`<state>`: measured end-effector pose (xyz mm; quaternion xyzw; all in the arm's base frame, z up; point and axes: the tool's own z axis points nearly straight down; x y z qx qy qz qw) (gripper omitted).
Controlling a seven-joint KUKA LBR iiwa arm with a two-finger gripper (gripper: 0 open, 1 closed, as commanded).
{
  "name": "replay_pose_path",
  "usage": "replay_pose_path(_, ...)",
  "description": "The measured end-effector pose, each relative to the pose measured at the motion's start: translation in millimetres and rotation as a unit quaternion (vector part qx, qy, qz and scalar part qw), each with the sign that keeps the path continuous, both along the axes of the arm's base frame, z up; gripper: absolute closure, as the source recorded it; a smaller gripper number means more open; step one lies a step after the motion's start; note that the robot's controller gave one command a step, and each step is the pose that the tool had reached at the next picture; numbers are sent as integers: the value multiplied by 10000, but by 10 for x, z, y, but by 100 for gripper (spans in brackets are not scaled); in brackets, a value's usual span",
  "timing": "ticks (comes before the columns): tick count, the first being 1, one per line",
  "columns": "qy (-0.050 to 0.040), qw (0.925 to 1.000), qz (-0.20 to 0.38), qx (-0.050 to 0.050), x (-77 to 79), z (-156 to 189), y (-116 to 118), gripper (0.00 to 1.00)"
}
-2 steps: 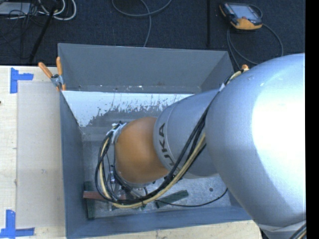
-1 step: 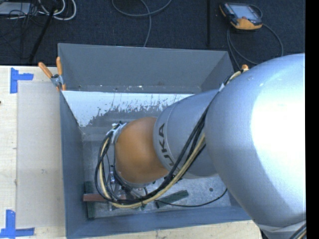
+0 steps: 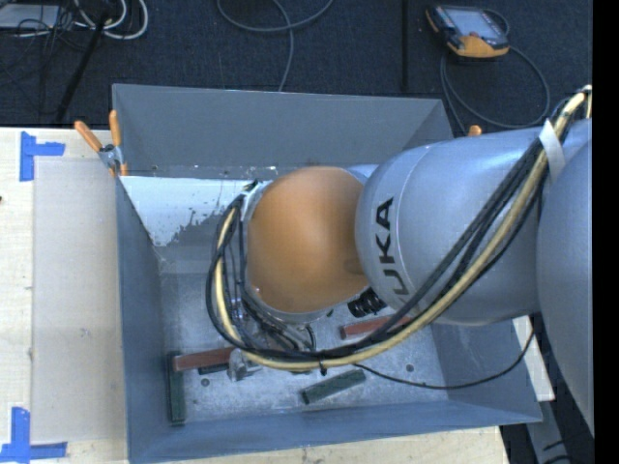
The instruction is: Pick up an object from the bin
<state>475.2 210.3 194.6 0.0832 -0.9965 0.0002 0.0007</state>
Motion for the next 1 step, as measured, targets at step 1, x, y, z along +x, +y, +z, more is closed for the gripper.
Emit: replay_pose_path(1, 0, 10000, -3, 0, 0, 0, -1, 100)
